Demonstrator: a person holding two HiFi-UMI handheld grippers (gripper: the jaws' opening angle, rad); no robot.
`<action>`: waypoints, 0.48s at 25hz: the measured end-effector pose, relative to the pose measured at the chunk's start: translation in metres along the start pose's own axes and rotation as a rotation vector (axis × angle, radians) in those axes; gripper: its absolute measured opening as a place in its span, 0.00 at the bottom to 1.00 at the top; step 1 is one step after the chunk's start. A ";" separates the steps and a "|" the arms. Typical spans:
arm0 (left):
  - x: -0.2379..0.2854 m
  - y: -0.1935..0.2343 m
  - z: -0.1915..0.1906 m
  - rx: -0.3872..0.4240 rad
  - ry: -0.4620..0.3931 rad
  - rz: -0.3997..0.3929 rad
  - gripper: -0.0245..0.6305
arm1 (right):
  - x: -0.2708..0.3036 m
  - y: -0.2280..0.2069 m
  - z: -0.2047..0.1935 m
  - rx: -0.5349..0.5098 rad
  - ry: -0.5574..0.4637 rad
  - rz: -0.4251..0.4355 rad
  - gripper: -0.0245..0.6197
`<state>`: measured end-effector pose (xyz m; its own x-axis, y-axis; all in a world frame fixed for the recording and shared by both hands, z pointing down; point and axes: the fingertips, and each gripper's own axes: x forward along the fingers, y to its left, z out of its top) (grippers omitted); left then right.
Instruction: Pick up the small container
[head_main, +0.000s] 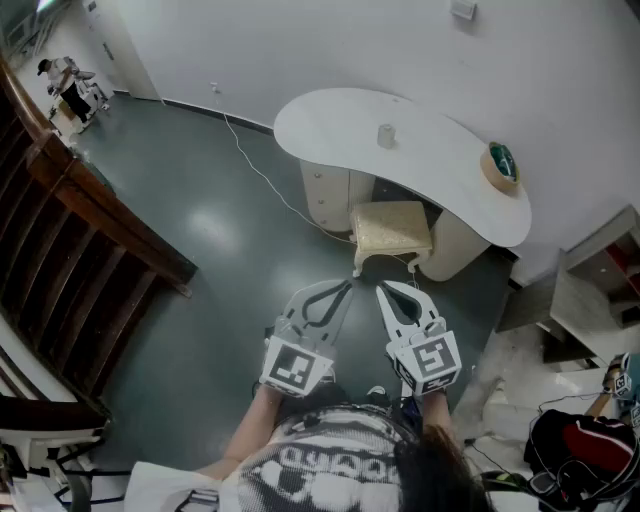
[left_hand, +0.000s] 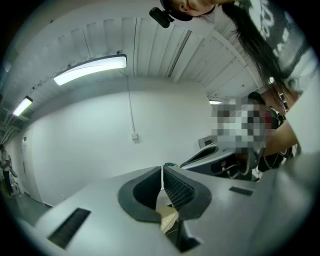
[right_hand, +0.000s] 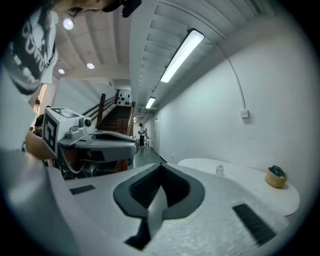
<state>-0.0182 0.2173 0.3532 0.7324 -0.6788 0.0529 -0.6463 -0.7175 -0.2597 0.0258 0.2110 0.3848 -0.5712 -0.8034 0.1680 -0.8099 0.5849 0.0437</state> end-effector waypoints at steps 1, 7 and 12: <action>-0.001 0.001 -0.001 -0.001 0.003 -0.002 0.05 | 0.001 0.001 0.000 0.012 -0.005 -0.001 0.04; -0.002 0.012 -0.008 0.004 0.009 -0.020 0.05 | 0.014 0.007 0.003 0.054 -0.025 0.000 0.04; -0.006 0.024 -0.014 0.009 0.014 -0.033 0.05 | 0.031 0.018 0.001 0.040 -0.009 0.000 0.04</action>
<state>-0.0412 0.2012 0.3605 0.7503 -0.6569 0.0747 -0.6198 -0.7381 -0.2665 -0.0069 0.1969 0.3897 -0.5721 -0.8046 0.1592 -0.8146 0.5800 0.0039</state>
